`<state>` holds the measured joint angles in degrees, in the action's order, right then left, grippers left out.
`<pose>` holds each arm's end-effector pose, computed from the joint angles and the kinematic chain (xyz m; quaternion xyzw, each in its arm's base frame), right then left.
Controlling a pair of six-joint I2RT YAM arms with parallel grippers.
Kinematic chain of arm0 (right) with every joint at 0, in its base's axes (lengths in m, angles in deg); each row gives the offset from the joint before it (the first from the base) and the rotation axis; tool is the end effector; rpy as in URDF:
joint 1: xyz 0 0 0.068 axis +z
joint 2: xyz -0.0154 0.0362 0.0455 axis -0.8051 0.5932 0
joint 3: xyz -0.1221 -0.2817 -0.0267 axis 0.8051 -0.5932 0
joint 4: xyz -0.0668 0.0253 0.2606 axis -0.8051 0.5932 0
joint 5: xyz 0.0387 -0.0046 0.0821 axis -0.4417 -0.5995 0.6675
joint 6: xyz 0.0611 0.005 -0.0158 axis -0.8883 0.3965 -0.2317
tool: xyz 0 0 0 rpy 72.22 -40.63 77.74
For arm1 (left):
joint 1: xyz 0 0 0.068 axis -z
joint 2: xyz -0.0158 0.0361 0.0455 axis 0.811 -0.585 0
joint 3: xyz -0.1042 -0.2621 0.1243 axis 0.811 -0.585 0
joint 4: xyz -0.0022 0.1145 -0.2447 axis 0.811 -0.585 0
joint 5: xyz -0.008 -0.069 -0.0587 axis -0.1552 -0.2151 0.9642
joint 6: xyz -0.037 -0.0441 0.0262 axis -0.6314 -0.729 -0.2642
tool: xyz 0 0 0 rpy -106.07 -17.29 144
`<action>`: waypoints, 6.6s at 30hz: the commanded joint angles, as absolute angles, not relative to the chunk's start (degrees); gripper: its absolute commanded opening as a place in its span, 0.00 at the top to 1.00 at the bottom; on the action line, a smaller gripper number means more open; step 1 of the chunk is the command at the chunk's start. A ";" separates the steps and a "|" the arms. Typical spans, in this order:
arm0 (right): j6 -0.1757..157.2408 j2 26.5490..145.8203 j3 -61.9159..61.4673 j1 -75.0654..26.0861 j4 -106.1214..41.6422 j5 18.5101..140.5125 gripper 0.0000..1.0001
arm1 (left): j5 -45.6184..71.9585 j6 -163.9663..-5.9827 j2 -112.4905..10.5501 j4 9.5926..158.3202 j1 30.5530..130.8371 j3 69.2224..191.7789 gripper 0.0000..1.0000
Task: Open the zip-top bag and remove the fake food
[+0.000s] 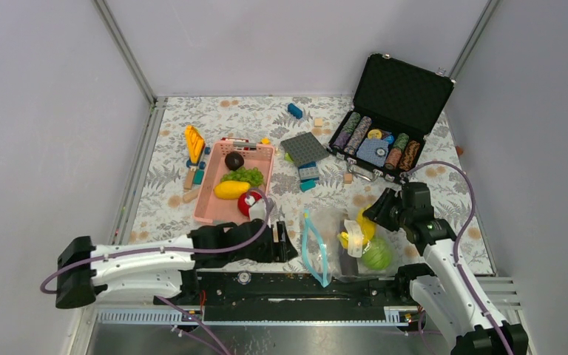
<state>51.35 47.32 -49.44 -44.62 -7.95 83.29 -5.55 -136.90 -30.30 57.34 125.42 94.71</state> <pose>0.1475 0.0330 0.2245 0.1552 0.8918 0.2363 0.3531 0.0715 -0.1828 0.2529 0.0251 0.9132 -0.3352 0.2304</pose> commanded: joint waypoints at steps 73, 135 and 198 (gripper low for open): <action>53.56 46.51 -51.74 -33.94 -11.28 86.79 0.98 | -16.41 -144.52 -56.25 97.67 128.56 92.48 0.13; 43.60 43.46 -49.85 -33.93 -9.01 69.75 1.00 | -1.78 -119.41 -28.21 83.44 124.86 89.73 0.87; 45.18 43.03 -52.57 -33.88 -8.58 69.90 1.00 | -16.25 -108.25 -44.14 18.68 97.35 125.98 1.00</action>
<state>44.40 43.34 -52.11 -33.72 -9.07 71.31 -15.95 -107.92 -44.07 16.34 98.53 127.10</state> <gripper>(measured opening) 0.036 0.130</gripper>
